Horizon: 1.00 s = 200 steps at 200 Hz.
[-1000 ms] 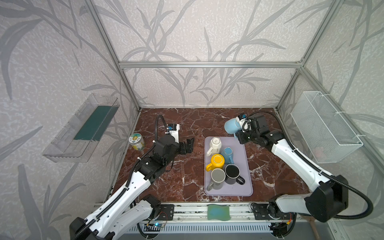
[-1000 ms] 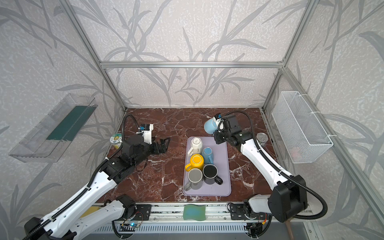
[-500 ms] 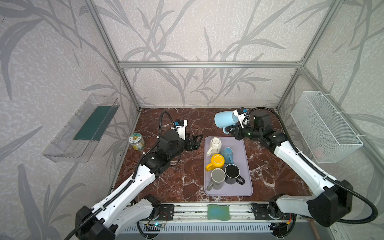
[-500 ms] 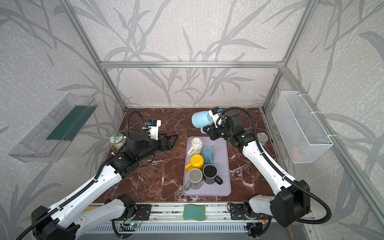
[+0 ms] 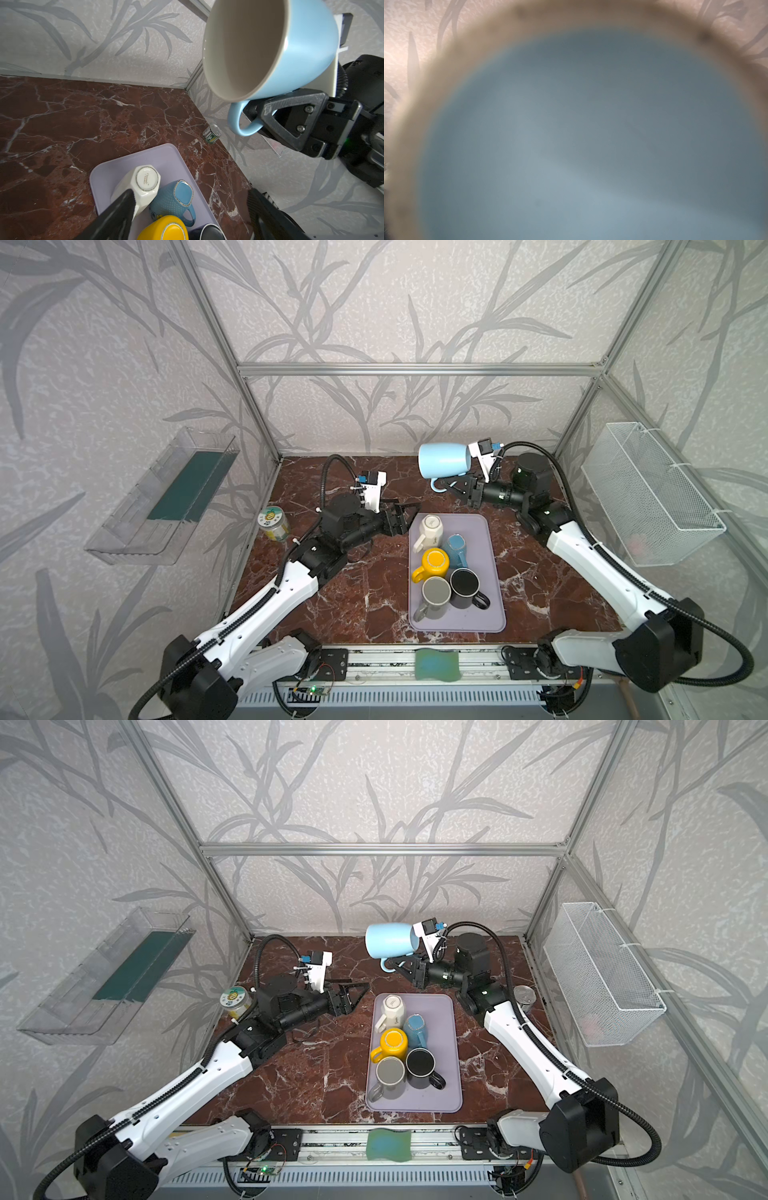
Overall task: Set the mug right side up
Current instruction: 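Lift the light blue mug with the right gripper while the left arm reaches in, then grasp the light blue mug's rim with the left gripper beside the right gripper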
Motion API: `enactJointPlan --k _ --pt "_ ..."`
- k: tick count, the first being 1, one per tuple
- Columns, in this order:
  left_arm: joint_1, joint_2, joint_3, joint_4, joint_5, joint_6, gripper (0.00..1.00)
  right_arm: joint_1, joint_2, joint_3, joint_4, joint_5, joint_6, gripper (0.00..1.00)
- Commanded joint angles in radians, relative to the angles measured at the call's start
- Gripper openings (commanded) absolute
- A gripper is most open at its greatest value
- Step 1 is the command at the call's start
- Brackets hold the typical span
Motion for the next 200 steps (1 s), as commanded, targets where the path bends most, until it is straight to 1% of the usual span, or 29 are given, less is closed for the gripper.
enactJointPlan --k 1,61,108,165,200 --pt "-0.003 0.004 0.027 0.134 0.122 -0.035 0.84 0.01 -0.004 0.003 0.171 -0.097 0.024 0.0" --pt "-0.004 0.01 0.03 0.248 0.254 -0.043 0.72 0.039 0.012 -0.001 0.222 -0.191 0.029 0.0" --pt "-0.003 0.012 0.018 0.301 0.269 -0.059 0.65 0.057 0.019 -0.005 0.276 -0.25 0.058 0.0" --pt "-0.004 0.006 0.0 0.354 0.28 -0.07 0.42 0.064 0.031 -0.017 0.344 -0.309 0.096 0.0" --pt "-0.003 -0.001 -0.008 0.376 0.287 -0.072 0.32 0.068 0.046 -0.014 0.379 -0.349 0.12 0.0"
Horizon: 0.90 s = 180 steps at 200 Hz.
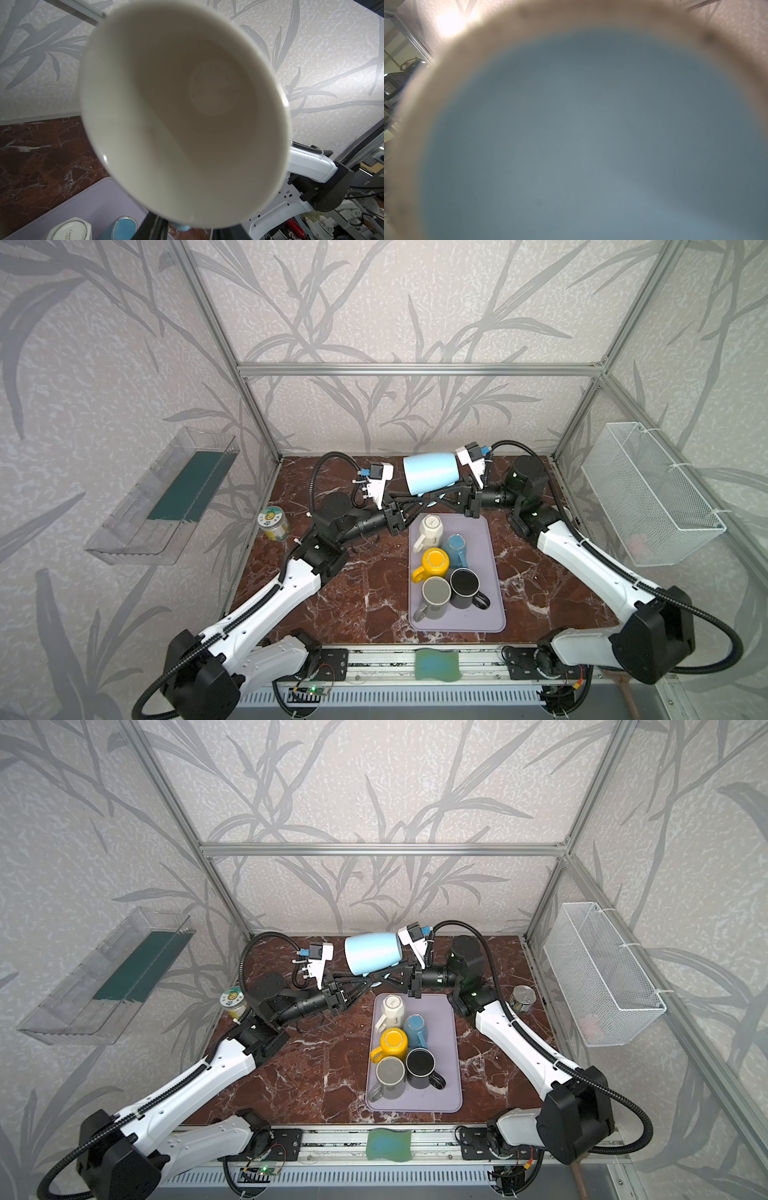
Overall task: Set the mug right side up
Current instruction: 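Grasp the light blue mug's rim with the left gripper beside the right gripper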
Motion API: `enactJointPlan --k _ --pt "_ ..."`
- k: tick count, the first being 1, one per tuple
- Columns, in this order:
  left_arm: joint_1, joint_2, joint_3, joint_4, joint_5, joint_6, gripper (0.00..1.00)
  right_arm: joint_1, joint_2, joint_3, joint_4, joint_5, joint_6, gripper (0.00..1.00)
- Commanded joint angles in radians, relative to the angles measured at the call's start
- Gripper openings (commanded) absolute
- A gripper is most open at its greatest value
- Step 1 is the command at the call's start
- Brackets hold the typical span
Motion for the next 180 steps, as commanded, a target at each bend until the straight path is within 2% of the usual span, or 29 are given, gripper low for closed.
enactJointPlan --k 1,112,180 --pt "-0.003 -0.014 -0.007 0.075 0.025 -0.011 0.31 0.009 0.001 0.012 0.121 -0.056 0.022 0.0" --pt "-0.002 -0.023 -0.026 0.108 0.024 -0.011 0.27 0.033 0.022 0.015 0.174 -0.121 0.049 0.0" --pt "-0.001 -0.016 -0.046 0.176 -0.003 -0.043 0.13 0.045 0.019 0.001 0.182 -0.127 0.052 0.0"
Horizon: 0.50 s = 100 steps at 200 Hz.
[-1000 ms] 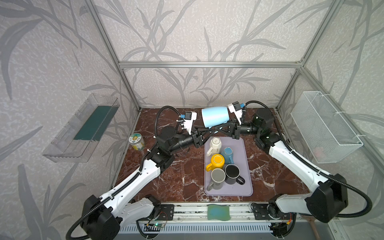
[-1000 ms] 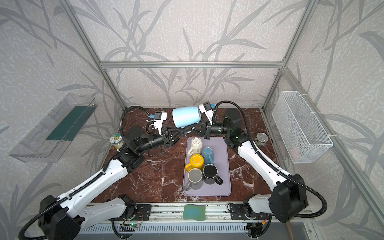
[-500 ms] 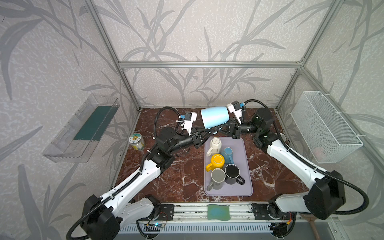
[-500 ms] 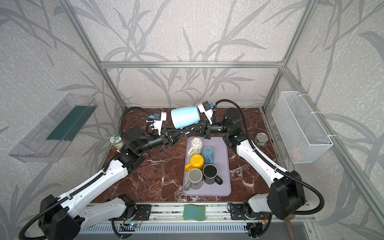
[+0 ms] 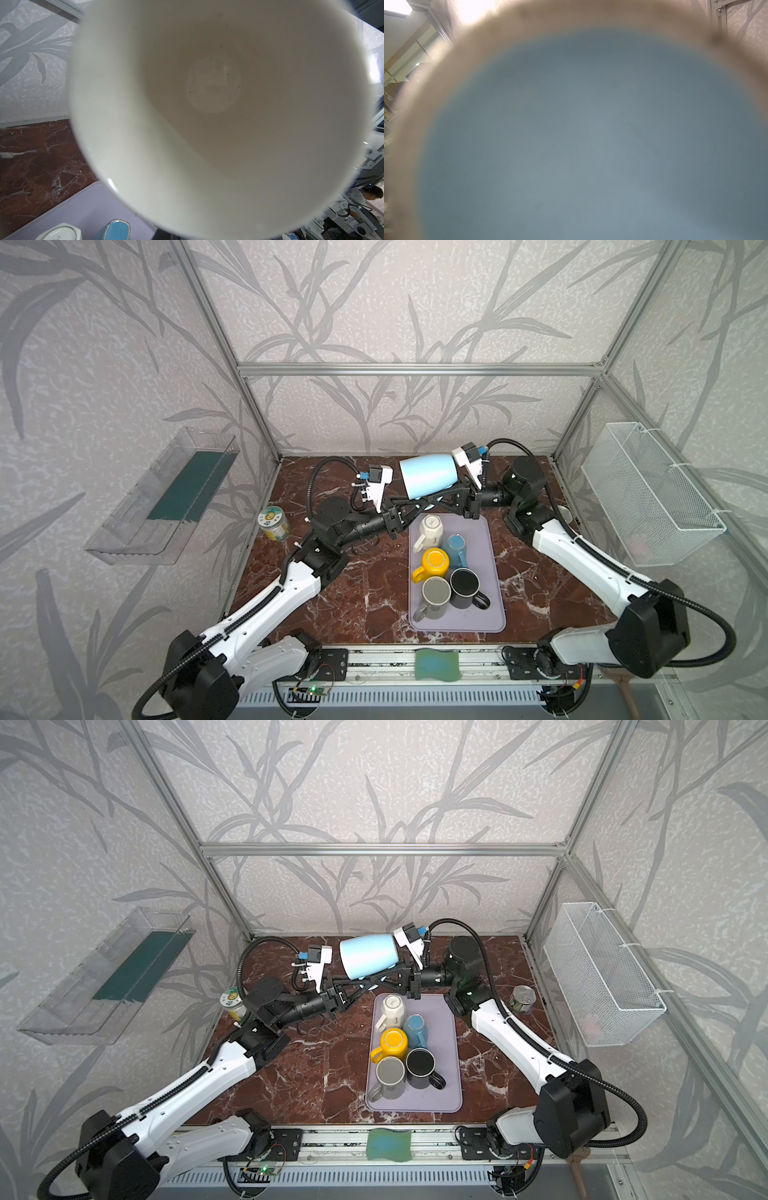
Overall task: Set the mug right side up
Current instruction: 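Grasp the light blue mug's rim with the left gripper beside the right gripper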
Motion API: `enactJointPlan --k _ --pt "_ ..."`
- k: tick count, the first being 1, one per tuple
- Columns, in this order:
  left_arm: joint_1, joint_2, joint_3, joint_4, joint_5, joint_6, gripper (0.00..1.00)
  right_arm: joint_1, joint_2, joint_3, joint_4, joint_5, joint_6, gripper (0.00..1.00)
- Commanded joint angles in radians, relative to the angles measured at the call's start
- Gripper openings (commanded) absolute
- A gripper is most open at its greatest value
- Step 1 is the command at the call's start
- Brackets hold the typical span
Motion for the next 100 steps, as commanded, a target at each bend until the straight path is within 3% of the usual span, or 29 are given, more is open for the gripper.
enactJointPlan --k 1,65,100 --pt "-0.002 -0.007 -0.003 0.095 -0.024 -0.02 0.12 0.026 -0.01 0.001 0.064 -0.054 0.0 0.0" --pt "-0.002 -0.007 -0.023 0.142 -0.057 -0.038 0.0 0.027 -0.017 -0.007 0.034 -0.037 -0.026 0.0" --pt "-0.001 -0.014 -0.02 0.103 -0.098 -0.025 0.0 0.028 -0.02 -0.008 -0.015 0.003 -0.059 0.02"
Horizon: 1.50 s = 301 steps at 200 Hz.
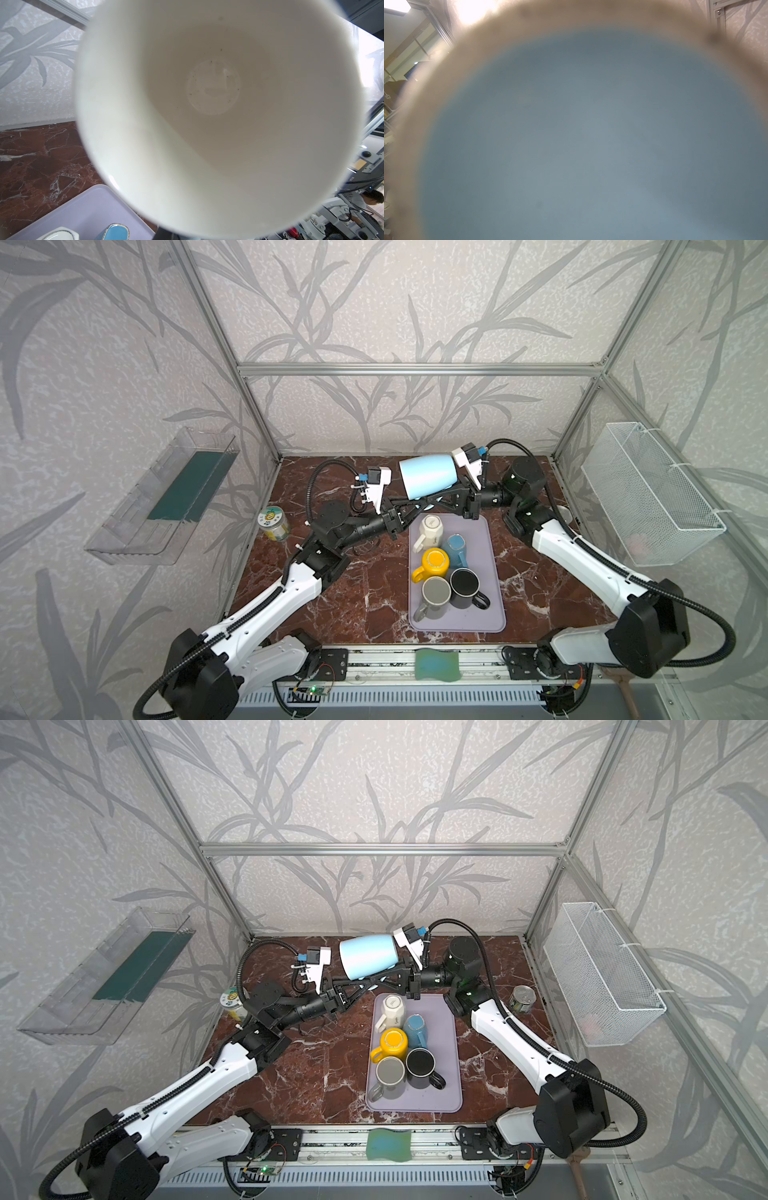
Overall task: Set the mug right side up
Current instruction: 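Grasp the light blue mug's rim with the left gripper beside the right gripper, then open the right gripper while the left gripper carries the mug upright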
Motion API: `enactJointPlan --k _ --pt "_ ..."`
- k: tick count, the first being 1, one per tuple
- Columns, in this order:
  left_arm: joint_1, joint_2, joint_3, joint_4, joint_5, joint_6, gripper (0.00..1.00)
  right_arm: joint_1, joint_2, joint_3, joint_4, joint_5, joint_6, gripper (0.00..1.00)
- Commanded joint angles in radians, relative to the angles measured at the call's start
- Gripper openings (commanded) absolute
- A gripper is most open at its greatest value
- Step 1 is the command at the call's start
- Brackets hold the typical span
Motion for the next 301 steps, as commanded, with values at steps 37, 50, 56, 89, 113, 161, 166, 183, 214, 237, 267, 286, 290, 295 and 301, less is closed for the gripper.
enactJointPlan --k 37,50,56,89,113,161,166,183,214,237,267,286,290,295,301 --pt "-0.002 -0.017 0.015 0.037 -0.091 0.013 0.0 0.026 -0.024 -0.002 -0.052 0.035 -0.076 0.23" --pt "-0.002 -0.015 0.017 0.034 -0.093 0.013 0.0 0.025 -0.027 -0.002 -0.068 0.043 -0.088 0.28" --pt "-0.002 -0.014 0.017 0.035 -0.092 0.015 0.0 0.025 -0.027 0.001 -0.076 0.046 -0.094 0.3" --pt "0.0 -0.015 0.021 0.035 -0.083 0.022 0.0 0.023 -0.026 0.003 -0.099 0.067 -0.11 0.37" --pt "0.0 -0.024 0.027 0.012 -0.088 0.036 0.0 0.012 -0.028 0.002 -0.106 0.076 -0.111 0.46" --pt "0.003 -0.03 0.044 -0.039 -0.106 0.068 0.0 -0.016 -0.032 -0.006 -0.126 0.09 -0.115 0.53" --pt "0.003 -0.029 0.045 -0.043 -0.108 0.07 0.0 -0.017 -0.032 -0.009 -0.129 0.091 -0.116 0.53" --pt "0.005 -0.026 0.053 -0.059 -0.117 0.075 0.0 -0.024 -0.033 -0.016 -0.135 0.097 -0.117 0.54" --pt "0.01 -0.022 0.075 -0.116 -0.146 0.084 0.0 -0.045 -0.035 -0.035 -0.148 0.114 -0.116 0.54" --pt "0.013 -0.018 0.096 -0.18 -0.181 0.096 0.0 -0.062 -0.037 -0.055 -0.164 0.137 -0.117 0.53" --pt "0.023 -0.012 0.128 -0.284 -0.232 0.119 0.0 -0.086 -0.051 -0.092 -0.177 0.174 -0.12 0.53" --pt "0.03 -0.005 0.154 -0.357 -0.263 0.144 0.0 -0.095 -0.065 -0.105 -0.211 0.196 -0.143 0.52" --pt "0.032 -0.005 0.158 -0.369 -0.267 0.148 0.0 -0.095 -0.068 -0.108 -0.22 0.202 -0.15 0.52" --pt "0.033 -0.003 0.165 -0.385 -0.272 0.153 0.0 -0.095 -0.071 -0.112 -0.226 0.206 -0.157 0.52" --pt "0.037 0.0 0.171 -0.406 -0.283 0.16 0.0 -0.098 -0.075 -0.117 -0.233 0.214 -0.161 0.52"
